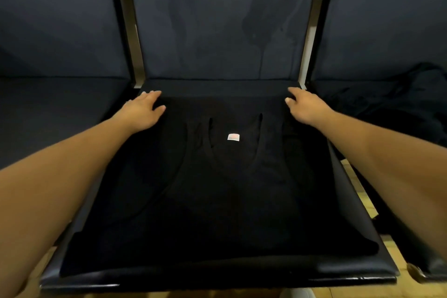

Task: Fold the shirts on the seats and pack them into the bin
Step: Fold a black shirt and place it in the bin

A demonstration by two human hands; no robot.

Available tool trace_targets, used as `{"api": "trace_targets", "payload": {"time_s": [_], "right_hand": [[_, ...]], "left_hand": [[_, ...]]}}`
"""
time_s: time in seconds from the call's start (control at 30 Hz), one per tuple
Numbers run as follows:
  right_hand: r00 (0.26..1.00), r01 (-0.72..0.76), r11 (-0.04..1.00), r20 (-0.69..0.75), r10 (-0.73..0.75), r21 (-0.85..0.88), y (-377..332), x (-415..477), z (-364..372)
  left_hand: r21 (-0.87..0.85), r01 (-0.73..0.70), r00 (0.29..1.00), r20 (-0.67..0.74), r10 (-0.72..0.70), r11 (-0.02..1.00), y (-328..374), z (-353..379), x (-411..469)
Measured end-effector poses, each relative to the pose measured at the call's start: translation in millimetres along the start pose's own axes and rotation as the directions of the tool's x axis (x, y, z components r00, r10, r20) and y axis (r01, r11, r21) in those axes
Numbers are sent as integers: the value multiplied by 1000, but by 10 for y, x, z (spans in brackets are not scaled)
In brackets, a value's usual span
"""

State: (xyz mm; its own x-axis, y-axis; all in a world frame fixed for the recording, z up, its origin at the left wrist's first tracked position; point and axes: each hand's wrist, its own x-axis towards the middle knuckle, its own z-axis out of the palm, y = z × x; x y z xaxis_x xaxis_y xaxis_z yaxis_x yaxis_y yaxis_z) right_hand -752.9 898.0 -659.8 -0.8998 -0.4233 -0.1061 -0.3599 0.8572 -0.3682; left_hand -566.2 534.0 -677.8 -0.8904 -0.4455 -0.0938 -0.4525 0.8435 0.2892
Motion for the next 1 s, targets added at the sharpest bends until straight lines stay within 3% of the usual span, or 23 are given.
{"api": "trace_targets", "payload": {"time_s": [0.07,0.17,0.3,0.43,0.53,0.7,1.0], "right_hand": [[997,15,1000,78,-13,-19,55,106,-6],[997,16,997,-75,-21,-69,126,210,-8],[998,-61,992,-27,58,-108,114,342,-115],[999,-38,985,9,40,-167,26,419,-197],[992,21,998,-122,-29,-62,-50,452,-237],[941,28,996,-339,0,79,-246,378,-473],[906,209,960,-406,-118,188,-400,-246,-973]], "left_hand": [[19,19,1000,9,-19,1000,-31,-25,82],[108,38,993,-111,-26,993,-43,-111,168],[235,92,995,-43,-84,968,8,-285,217],[17,51,990,-134,-49,999,5,-361,199],[-119,56,971,-225,-82,991,38,-497,173],[-80,70,949,-303,-91,994,211,-859,126],[-204,-55,931,-363,-23,977,209,-1246,-425]]}}
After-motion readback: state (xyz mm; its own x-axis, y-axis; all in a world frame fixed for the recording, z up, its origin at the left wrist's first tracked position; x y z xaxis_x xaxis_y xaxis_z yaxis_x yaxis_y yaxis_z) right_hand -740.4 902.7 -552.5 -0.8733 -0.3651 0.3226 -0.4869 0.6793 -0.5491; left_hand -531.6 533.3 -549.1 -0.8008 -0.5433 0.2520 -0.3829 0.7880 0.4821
